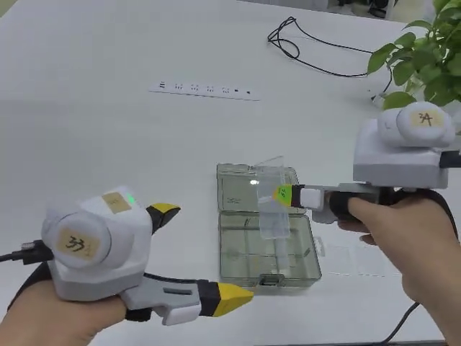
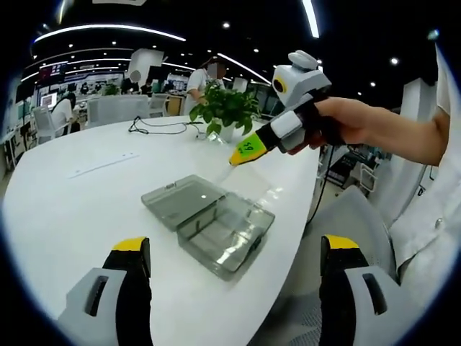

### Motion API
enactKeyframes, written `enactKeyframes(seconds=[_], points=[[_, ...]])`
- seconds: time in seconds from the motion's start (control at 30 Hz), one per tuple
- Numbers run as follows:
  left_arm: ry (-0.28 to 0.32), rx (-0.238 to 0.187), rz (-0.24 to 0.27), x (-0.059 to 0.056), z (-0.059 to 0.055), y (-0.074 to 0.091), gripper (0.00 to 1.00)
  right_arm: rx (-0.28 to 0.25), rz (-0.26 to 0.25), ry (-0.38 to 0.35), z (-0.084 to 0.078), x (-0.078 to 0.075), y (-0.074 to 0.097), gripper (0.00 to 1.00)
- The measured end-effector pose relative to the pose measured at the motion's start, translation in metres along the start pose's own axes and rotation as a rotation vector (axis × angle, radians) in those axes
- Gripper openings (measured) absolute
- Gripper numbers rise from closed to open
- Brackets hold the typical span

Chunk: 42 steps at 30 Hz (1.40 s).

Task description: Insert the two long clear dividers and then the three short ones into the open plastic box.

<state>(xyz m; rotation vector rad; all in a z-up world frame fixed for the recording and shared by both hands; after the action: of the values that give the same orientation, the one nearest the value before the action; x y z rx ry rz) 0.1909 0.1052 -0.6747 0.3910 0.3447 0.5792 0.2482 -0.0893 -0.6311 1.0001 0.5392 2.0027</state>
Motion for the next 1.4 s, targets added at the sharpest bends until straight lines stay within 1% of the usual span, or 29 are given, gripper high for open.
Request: enactKeyframes(seconds=[0.07,0.17,0.2,0.23,0.27,0.3,0.37,0.43,0.5,0.57,0.7,0.87,0.93,1.07,1.2,1.4], points=[[-0.011,0.012,-0.012,0.001,-0.003,0.0,1.0,0.024,-0.015,-0.031,-0.002,0.0,-0.003,0.06],[-0.018,0.025,-0.03,0.002,-0.007,0.001,1.0,0.063,-0.035,-0.056,-0.005,-0.001,-0.009,0.06],[-0.017,0.026,-0.035,0.002,-0.008,0.001,1.0,0.08,-0.041,-0.07,-0.007,-0.001,-0.011,0.06],[-0.019,0.022,-0.04,0.002,-0.009,0.001,1.0,0.109,-0.057,-0.076,-0.01,-0.002,-0.014,0.06],[-0.021,0.021,-0.043,0.003,-0.009,0.001,1.0,0.117,-0.064,-0.083,-0.012,-0.008,-0.018,0.06],[-0.024,0.022,-0.05,0.003,-0.01,0.002,1.0,0.128,-0.072,-0.101,-0.013,-0.01,-0.021,0.06],[-0.024,0.027,-0.057,0.004,-0.012,0.002,1.0,0.149,-0.084,-0.112,-0.016,-0.01,-0.024,0.06],[-0.025,0.022,-0.065,0.004,-0.012,0.002,1.0,0.167,-0.096,-0.127,-0.021,-0.016,-0.03,0.06],[-0.022,0.022,-0.07,0.005,-0.013,0.001,1.0,0.18,-0.099,-0.14,-0.025,-0.014,-0.032,0.06],[-0.017,0.018,-0.078,0.005,-0.014,0.001,1.0,0.192,-0.111,-0.15,-0.03,-0.019,-0.037,0.06],[-0.014,0.01,-0.091,0.005,-0.015,-0.002,1.0,0.209,-0.134,-0.149,-0.034,-0.015,-0.04,0.06],[-0.006,0.01,-0.101,0.004,-0.015,-0.004,1.0,0.216,-0.145,-0.163,-0.035,-0.013,-0.041,0.06],[-0.001,0.01,-0.106,0.004,-0.017,-0.005,1.0,0.219,-0.157,-0.161,-0.035,-0.013,-0.042,0.06],[0.003,0.009,-0.11,0.004,-0.018,-0.005,1.0,0.233,-0.157,-0.165,-0.036,-0.019,-0.047,0.06],[0.017,0.005,-0.106,0.005,-0.018,-0.005,0.99,0.241,-0.16,-0.169,-0.038,-0.019,-0.05,0.06],[0.021,0.008,-0.105,0.006,-0.019,-0.006,0.99,0.258,-0.17,-0.168,-0.042,-0.021,-0.053,0.06]])
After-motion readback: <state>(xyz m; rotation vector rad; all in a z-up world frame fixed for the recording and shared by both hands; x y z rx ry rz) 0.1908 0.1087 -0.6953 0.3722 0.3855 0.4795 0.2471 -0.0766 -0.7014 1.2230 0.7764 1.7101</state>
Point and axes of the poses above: the centre of the closed fingertips' face, and the gripper's own axes: y roughly backward along the fingers, x roughly to its left, z roughly out of its top, the point moved 9 cm from there along y, roughly backward along the fingers, and after that the axes turned 3 degrees about z, right-handed, at the moved point
